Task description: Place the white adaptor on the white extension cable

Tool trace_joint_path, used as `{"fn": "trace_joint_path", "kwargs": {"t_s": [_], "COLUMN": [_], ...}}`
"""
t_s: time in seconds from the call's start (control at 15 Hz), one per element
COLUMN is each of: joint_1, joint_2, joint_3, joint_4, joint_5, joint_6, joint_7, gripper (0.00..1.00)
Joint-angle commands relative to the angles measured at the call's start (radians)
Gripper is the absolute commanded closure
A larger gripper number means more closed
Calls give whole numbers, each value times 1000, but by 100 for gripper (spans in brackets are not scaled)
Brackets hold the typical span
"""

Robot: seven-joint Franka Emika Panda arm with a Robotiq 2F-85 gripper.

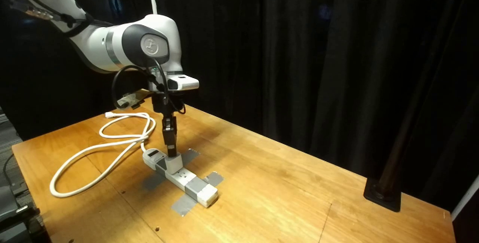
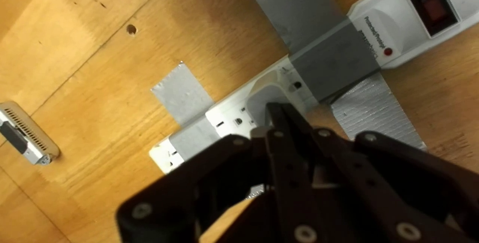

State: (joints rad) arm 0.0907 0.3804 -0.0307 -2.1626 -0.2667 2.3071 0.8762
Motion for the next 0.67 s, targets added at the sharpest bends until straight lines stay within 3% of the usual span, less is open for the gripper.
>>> {"fn": "trace_joint_path", "kwargs": {"t_s": [0.0,0.6], "joint_1": [-3,-17], "joint_2": [56,71], "joint_3": [-5,-10], "joint_4": [19,11], "joint_5": [58,139], "joint_6": [30,30], "joint_7": [-70,-147], "gripper": [93,93]}}
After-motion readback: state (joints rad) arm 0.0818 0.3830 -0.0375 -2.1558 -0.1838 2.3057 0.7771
